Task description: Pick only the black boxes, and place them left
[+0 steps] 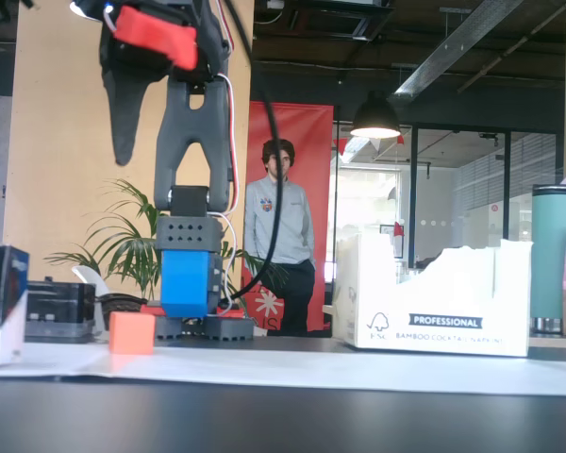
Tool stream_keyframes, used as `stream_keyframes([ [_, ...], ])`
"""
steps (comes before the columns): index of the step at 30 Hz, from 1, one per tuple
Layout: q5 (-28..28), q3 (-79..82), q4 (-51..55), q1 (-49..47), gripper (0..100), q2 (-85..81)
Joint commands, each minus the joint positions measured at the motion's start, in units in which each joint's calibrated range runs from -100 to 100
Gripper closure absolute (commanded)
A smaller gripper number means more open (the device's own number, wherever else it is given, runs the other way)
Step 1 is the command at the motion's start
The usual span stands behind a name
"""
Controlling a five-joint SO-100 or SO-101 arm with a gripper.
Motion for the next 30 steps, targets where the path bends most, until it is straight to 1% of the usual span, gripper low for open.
stream_keyframes([
  [1,-3.4,-9.1,-1.0,3.1,43,2.8],
  [4,-4.7,-11.2,-2.4,4.4,43,6.8],
  [10,-5.0,-14.1,-7.5,6.4,43,13.3],
  [14,-7.1,-17.3,-11.4,7.5,43,17.6],
  [25,-11.0,-34.8,-11.7,7.5,43,31.9],
  [30,-11.4,-44.4,-11.7,6.9,43,39.3],
])
